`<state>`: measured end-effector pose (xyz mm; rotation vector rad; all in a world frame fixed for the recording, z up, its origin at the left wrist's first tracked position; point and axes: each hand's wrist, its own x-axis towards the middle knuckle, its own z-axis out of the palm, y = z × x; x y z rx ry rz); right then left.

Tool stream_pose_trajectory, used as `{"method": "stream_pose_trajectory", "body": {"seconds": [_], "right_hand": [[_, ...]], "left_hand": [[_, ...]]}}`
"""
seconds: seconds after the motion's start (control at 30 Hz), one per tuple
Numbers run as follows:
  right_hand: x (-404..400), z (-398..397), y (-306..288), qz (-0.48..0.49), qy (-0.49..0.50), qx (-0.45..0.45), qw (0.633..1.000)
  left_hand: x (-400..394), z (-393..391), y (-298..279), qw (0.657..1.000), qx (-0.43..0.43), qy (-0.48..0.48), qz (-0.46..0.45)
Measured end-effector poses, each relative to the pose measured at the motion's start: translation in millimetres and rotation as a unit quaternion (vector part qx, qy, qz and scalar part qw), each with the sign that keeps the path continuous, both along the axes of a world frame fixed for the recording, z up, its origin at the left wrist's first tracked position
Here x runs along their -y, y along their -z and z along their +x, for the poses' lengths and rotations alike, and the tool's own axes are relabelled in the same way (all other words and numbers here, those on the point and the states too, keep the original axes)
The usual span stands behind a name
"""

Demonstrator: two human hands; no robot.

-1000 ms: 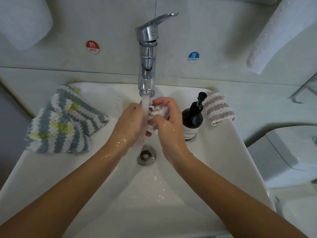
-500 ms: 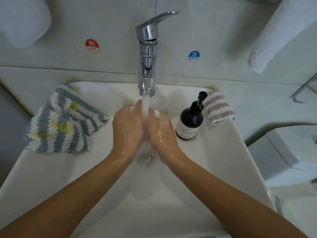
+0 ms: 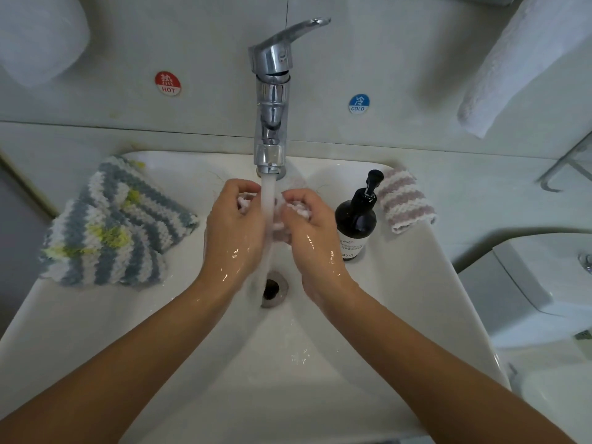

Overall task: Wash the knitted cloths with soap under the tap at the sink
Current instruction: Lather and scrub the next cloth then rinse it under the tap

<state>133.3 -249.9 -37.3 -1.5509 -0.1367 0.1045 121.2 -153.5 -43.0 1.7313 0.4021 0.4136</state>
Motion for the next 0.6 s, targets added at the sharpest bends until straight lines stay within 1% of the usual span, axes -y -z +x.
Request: {"method": "stream_pose_trajectory", "body": {"seconds": [0.07, 0.23, 0.33, 0.43, 0.53, 0.6], "right_hand": [[1, 1, -3, 0.032, 0.01, -0.018, 0.999], [3, 4, -6, 0.054, 0.054, -0.008, 0.997], [3, 5, -6, 0.053, 0.047, -0.018, 0.997], [-2, 0, 0, 0.031, 0.025, -0.042, 0.998], [-8, -3, 6, -0.005, 0.024, -0.057, 0.998], [-9, -2, 7, -0.017, 0.025, -0.055, 0.998]], "left_hand": [[1, -1, -1, 1.0, -0.013, 0.011, 0.007], [6, -5, -8, 0.999, -0.038, 0.02, 0.004], [7, -7, -6, 0.998, -0.055, 0.026, 0.001], [13, -8, 2, 0.996, -0.072, 0.042, 0.009], [17, -10, 7, 0.999, -0.049, 0.011, -0.016], [19, -10, 7, 1.0, -0.02, -0.002, -0.006]]}}
